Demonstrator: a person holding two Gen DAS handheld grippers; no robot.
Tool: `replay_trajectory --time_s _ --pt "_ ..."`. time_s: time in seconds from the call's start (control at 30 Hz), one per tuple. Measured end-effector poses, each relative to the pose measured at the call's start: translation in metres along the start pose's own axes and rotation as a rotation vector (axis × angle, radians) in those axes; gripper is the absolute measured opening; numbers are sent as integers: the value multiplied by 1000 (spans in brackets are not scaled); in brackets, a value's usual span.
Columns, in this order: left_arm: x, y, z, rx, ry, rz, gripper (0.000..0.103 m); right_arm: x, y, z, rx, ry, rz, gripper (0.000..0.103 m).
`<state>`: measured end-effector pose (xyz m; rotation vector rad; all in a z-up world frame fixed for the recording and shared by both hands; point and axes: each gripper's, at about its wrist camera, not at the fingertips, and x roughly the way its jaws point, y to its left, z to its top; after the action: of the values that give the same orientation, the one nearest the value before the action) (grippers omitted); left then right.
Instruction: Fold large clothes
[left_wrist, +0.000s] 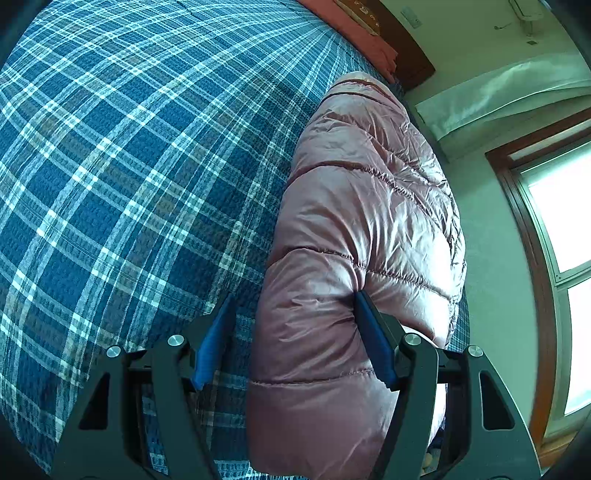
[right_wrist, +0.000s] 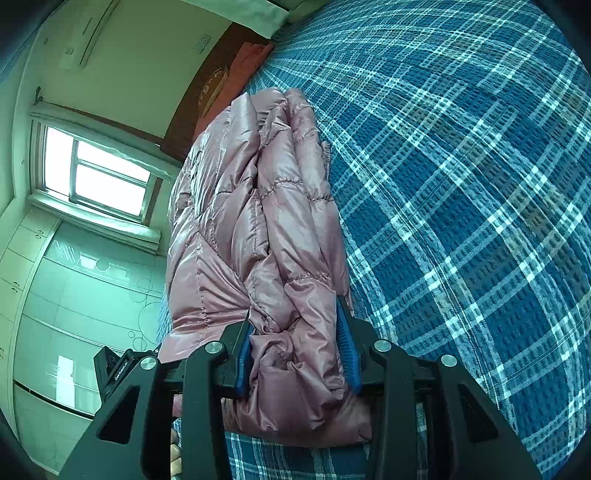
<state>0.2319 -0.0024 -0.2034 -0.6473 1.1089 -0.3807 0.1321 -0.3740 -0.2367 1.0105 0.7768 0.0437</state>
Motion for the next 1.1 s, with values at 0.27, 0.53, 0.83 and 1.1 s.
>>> replay_trajectory --time_s 0.27,0.53,0.83,1.1 --pt "-17 0 29 -53 -67 -138 78 -31 12 28 5 -62 -13 74" --pt "25 5 57 -176 14 -200 79 9 8 72 40 0 10 75" --pt "56 -2 60 -175 109 -232 84 39 15 72 3 41 83 77" --pt "64 -28 59 -101 101 -182 77 57 37 67 -64 53 77 78"
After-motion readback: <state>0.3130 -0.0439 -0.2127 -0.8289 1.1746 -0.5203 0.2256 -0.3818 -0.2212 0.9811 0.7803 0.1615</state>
